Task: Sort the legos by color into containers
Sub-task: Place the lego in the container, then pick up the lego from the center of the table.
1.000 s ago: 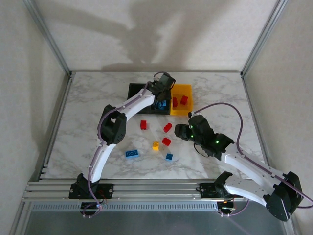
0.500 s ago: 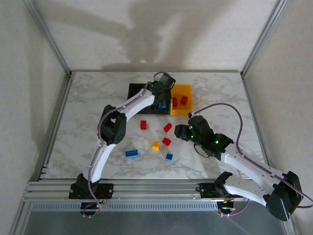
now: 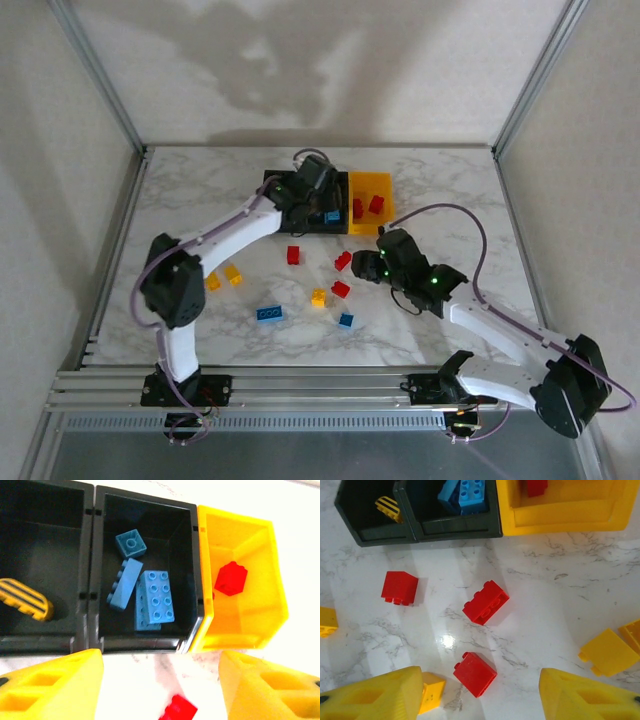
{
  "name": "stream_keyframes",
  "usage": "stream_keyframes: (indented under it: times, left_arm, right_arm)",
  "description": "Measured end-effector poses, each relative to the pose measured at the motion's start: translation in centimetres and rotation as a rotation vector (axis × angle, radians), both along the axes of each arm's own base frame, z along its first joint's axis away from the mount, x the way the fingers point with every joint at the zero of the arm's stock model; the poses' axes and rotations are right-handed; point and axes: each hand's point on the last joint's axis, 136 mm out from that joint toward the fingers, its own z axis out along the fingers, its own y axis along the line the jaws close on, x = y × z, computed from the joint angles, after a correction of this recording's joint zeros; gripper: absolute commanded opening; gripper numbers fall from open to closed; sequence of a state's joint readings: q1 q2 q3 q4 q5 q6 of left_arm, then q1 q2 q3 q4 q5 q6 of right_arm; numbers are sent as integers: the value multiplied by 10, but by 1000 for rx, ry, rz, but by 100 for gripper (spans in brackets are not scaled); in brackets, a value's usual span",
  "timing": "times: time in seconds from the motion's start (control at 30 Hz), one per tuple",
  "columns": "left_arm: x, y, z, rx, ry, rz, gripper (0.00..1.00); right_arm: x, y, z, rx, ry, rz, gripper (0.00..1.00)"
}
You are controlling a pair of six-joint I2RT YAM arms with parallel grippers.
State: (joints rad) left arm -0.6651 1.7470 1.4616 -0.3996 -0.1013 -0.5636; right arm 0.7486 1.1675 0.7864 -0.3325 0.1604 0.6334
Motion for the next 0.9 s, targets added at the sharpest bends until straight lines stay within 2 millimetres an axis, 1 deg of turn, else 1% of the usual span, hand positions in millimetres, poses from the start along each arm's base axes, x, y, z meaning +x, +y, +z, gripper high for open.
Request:
stream_keyframes:
  times: [0.07,0.2,0.33,0.47,0.57,0.63,0.8,0.9]
  left_arm:
    - [-18,14,-5,-2,-2,-1,65]
    - [-55,43,-25,17,23,1,66]
    - [-80,64,-38,28,39,8,66]
    - [-95,75,-40,20,38,14,67]
    - [-102,81,-40,7,33,22,67]
    - [-106,84,-43,4,36,26,67]
    - [-108,86,-48,8,44,29,66]
    - [-107,85,-47,4,40,28,67]
  right_arm:
    - [4,5,-10,-19,32,-4,66]
    - [17,16,-26,-47,87,-30,68]
    - [34,30,-46,-71,140,-60,68]
    - [48,43,-65,-87,183,-85,69]
    - [56,48,-79,-103,209,-105,68]
    - [60,51,-87,-114,221,-115,65]
    - [64,54,-105,-141,251,-133,49]
    - [64,53,-111,-151,263,-138,38]
